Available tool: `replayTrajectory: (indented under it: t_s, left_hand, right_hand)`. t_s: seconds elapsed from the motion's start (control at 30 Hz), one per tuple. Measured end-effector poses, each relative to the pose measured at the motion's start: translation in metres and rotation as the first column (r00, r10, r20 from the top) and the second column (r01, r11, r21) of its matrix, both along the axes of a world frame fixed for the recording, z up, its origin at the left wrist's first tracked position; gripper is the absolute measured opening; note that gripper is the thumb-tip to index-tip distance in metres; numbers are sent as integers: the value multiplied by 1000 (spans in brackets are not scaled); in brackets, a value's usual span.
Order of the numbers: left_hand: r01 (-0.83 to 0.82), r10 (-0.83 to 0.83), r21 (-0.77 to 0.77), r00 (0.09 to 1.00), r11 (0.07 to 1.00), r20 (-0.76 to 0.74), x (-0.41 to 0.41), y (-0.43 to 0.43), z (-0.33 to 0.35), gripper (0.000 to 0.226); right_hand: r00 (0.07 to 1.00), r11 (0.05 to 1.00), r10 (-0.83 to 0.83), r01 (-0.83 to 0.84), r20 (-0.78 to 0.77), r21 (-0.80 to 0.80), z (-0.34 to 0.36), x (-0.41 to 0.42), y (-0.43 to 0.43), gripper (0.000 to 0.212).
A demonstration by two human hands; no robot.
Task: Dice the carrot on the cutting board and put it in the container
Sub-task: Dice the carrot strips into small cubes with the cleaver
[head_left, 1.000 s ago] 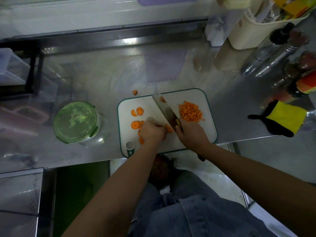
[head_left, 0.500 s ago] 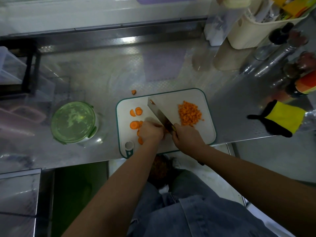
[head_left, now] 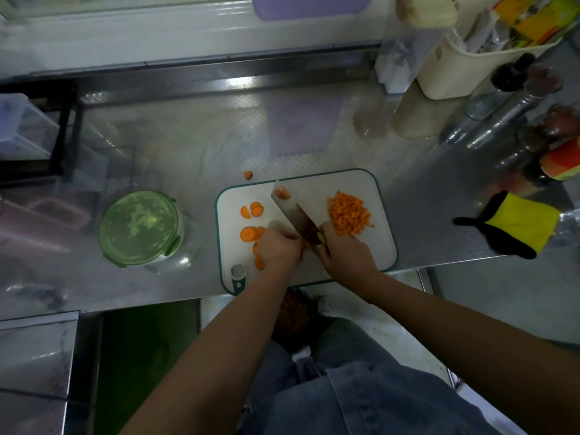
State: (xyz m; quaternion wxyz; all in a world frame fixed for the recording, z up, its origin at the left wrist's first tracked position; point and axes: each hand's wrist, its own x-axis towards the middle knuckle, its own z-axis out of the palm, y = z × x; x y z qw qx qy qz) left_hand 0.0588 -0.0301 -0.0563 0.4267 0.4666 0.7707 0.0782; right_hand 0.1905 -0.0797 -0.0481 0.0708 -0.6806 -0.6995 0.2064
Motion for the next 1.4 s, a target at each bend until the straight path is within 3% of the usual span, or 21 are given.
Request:
replayTrajectory:
  t_s: [0.2, 0.37, 0.53, 0.7, 0.77, 0.83, 0.9, 1.07, 1.13, 1.23, 1.4]
  left_hand:
    - [51, -52, 24, 998, 998, 34, -4, -4, 1, 17]
    - [67, -69, 21, 993, 998, 95, -7, -7, 3, 20]
    - [120, -121, 31, 992, 992, 46, -6, -4, 10, 23]
    - [148, -149, 84, 989, 985, 4, -8, -3, 12, 32]
    - [-10, -15, 135, 983, 991, 182, -7, -5, 16, 44]
    - [-209, 150, 101, 898, 973, 414, -3, -5, 26, 55]
    - [-240, 174, 75, 856, 968, 487, 1, -3, 31, 54]
    - [-201, 138, 182, 941, 962, 308, 5, 1, 34, 27]
    - [-199, 136, 216, 952, 956, 275, 1, -1, 37, 27]
    - [-198, 141, 225, 959, 954, 246, -8, -1, 35, 32]
    - [-281, 210, 230, 934, 932, 290, -14, -2, 33, 32]
  right_hand:
    - [1000, 1000, -5, 6, -30, 28, 2, 1, 0, 36]
    - [999, 999, 17, -20, -51, -44, 4, 6, 6, 23]
    - [994, 999, 9, -15, -106, -52, 7, 14, 13, 17]
    - [987, 1000, 2, -2, -160, -5, 7, 18, 14, 27]
    - [994, 998, 18, -12, -108, 62, 5, 18, 9, 23]
    - [997, 990, 25, -15, -68, 142, 7, 15, 6, 22]
    - [996, 979, 66, -52, -65, 197, 8, 11, 3, 28]
    - [970, 970, 195, -168, -146, 176, 12, 6, 0, 41]
    - [965, 978, 131, -88, -227, 189, 14, 8, 3, 42]
    - [939, 977, 68, 6, -336, 214, 14, 13, 15, 24]
    - [917, 954, 249, -176, -311, 244, 16, -3, 31, 21]
